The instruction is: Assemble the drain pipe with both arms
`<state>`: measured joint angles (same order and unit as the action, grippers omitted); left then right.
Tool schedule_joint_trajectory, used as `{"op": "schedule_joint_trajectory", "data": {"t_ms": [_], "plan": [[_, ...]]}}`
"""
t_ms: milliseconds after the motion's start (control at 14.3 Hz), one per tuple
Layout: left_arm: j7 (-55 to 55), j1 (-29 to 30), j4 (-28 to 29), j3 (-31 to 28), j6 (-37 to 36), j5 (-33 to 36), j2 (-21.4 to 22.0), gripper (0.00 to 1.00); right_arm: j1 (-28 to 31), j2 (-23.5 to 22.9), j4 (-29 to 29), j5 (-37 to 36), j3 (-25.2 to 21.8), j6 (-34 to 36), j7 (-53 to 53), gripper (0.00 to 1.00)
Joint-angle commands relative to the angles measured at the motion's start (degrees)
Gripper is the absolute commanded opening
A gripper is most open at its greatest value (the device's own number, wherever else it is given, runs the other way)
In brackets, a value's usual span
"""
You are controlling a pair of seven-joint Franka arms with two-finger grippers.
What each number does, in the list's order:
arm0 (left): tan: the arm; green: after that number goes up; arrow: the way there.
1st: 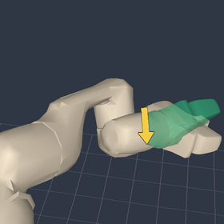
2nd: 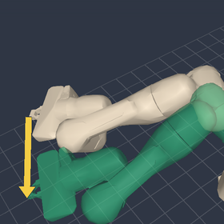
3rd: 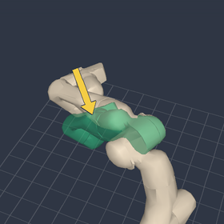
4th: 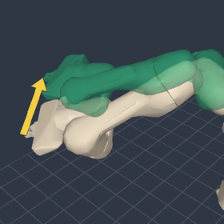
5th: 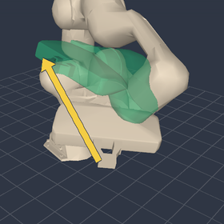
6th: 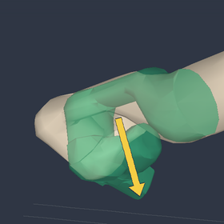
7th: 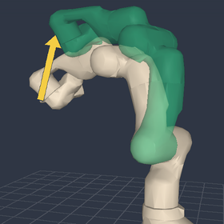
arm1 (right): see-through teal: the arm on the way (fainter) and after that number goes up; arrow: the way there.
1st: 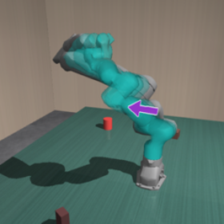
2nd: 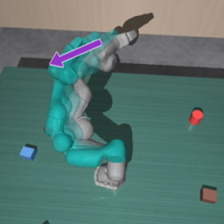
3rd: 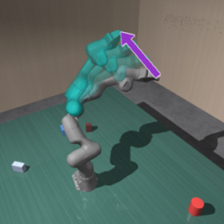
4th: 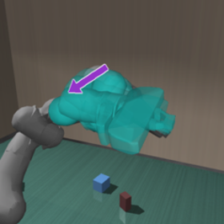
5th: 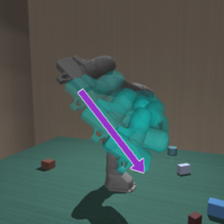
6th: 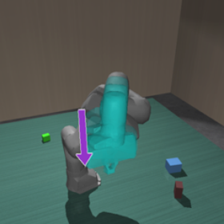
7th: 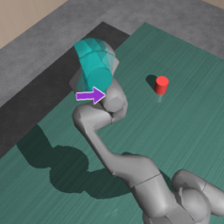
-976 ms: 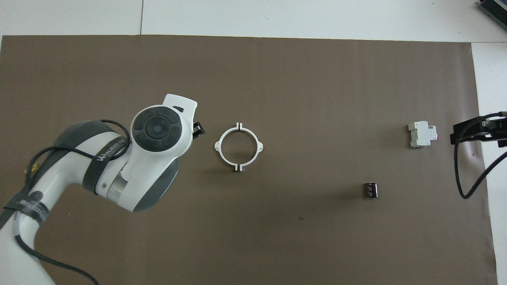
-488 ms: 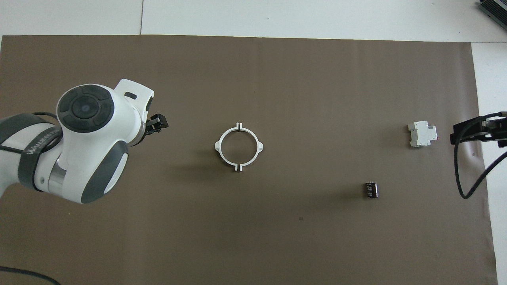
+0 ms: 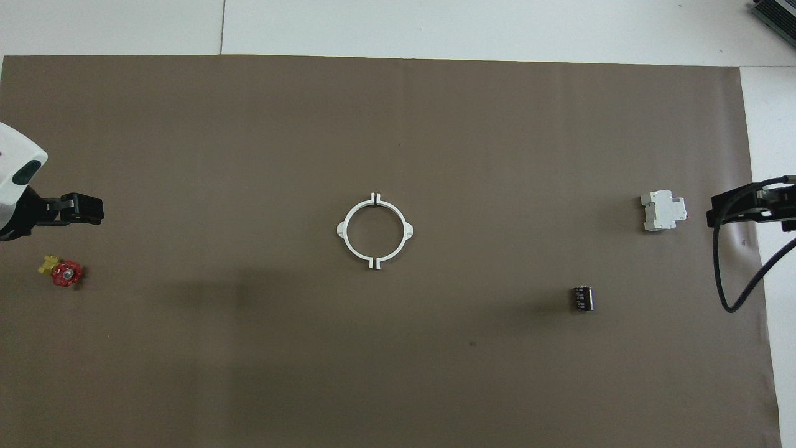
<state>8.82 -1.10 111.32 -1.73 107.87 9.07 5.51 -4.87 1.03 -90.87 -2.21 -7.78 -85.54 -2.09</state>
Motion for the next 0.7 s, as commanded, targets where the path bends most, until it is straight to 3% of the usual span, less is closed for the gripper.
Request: {"op": "schedule_joint_trajectory", "data": {"t_ms": [0, 418, 627], "plan": [[-8.7, 2.85, -1.1, -1.69, -3.01, -0.99, 1.61, 1.0, 0.56, 1.34, -1.33, -0.33, 0.49, 0.38, 1.56, 1.0], [-9.09, 2.68, -1.11, -1.78, -0.74, -1.34, 0.91, 1.0, 0.56, 1.34, -1.33, -0.33, 0.49, 0.38, 1.56, 1.0], [-7.33, 2.6, -1.2, -1.43, 0.49, -1.43, -2.08, 1.0, 0.56, 1.34, -1.33, -0.33, 0.49, 0.38, 1.56, 1.0]]}}
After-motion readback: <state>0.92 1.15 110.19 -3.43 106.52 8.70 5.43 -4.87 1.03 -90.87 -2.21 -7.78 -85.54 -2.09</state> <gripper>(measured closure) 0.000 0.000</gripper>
